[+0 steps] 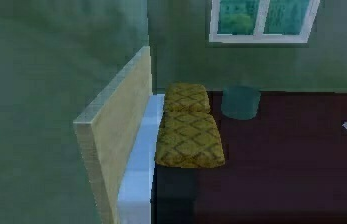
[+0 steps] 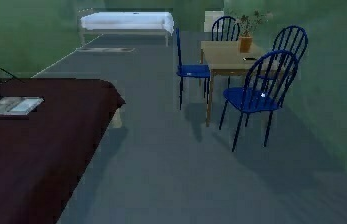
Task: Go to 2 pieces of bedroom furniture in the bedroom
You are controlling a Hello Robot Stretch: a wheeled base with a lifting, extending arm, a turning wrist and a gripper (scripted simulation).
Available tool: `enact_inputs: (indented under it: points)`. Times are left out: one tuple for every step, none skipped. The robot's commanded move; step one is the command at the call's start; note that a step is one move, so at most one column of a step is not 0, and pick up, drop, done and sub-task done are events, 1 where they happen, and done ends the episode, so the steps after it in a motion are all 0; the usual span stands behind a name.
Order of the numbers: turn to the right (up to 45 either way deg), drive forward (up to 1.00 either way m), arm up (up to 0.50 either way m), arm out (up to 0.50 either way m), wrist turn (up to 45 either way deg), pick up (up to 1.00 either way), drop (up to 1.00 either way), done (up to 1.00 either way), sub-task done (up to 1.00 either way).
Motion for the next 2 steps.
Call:
enact_inputs:
  points:
    - [30.0,0.00,0.00,0.00,0.0,0.00,0.00,0.00,0.00]
    - [0.0,0.00,0.00,0.00,0.0,0.00,0.00,0.00,1.00]
